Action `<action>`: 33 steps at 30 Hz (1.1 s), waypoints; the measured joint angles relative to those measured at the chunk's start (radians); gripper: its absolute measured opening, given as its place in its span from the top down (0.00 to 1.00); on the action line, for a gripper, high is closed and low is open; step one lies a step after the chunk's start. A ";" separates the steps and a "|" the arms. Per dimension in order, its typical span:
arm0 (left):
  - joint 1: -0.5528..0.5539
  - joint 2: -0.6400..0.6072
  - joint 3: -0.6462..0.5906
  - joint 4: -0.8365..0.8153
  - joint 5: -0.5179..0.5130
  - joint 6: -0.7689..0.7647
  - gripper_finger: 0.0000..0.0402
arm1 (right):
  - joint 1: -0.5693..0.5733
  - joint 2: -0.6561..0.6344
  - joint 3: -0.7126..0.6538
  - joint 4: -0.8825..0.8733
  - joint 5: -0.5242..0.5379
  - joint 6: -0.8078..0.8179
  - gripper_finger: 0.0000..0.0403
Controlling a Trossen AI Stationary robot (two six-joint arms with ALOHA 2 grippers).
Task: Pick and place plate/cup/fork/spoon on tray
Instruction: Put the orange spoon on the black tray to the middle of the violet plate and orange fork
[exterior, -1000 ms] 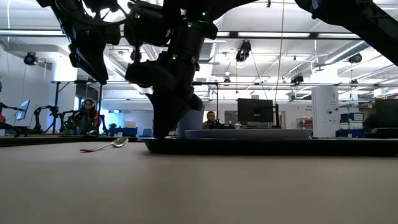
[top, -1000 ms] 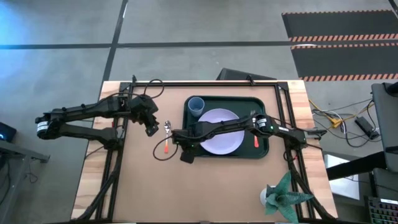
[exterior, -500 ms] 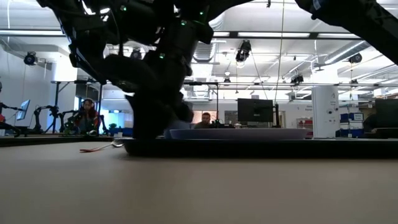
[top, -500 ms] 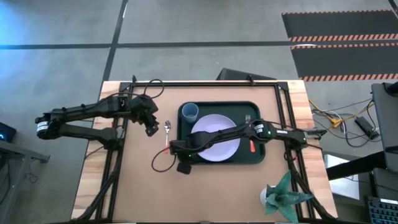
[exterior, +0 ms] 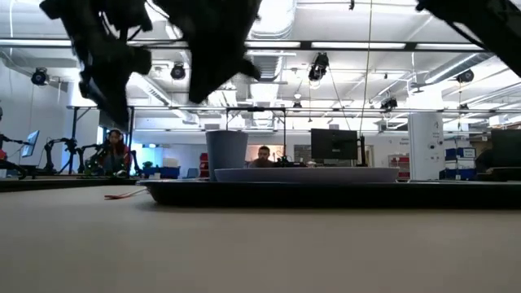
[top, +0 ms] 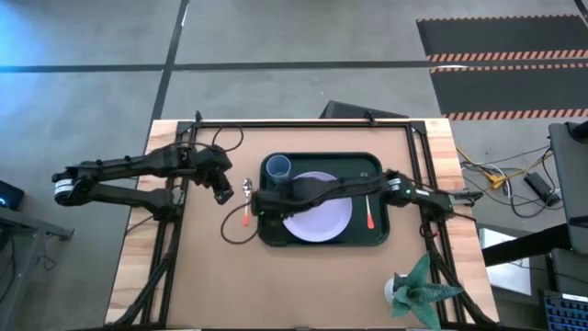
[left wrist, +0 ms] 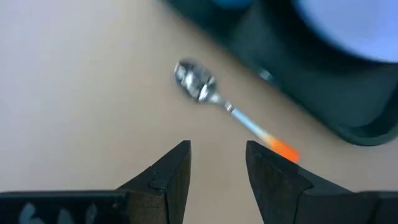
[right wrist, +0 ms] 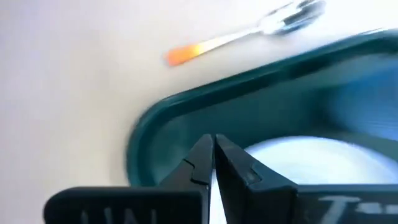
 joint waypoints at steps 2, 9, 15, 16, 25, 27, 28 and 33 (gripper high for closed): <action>-0.002 0.000 -0.039 0.002 0.001 -0.064 0.66 | 0.002 -0.074 -0.018 -0.041 0.076 0.003 0.98; -0.026 0.002 -0.144 0.070 0.060 -0.224 0.66 | 0.015 -0.303 -0.023 -0.200 0.330 0.055 0.98; -0.029 0.009 -0.156 0.163 0.068 -0.319 0.66 | 0.032 -0.404 -0.024 -0.303 0.410 0.091 0.98; -0.029 0.009 -0.156 0.188 0.079 -0.332 0.66 | 0.032 -0.409 -0.025 -0.321 0.417 0.090 0.98; -0.039 0.009 -0.175 0.348 0.094 -0.403 0.66 | 0.032 -0.380 -0.043 -0.444 0.420 0.083 0.98; -0.039 0.008 -0.174 0.356 0.092 -0.393 0.66 | 0.030 -0.371 -0.056 -0.423 0.390 0.083 0.98; -0.039 0.008 -0.170 0.349 0.087 -0.376 0.66 | 0.030 -0.365 -0.066 -0.389 0.360 0.082 0.98; -0.031 -0.010 -0.138 0.304 0.084 -0.258 0.66 | 0.030 -0.297 -0.116 -0.092 0.214 0.004 0.98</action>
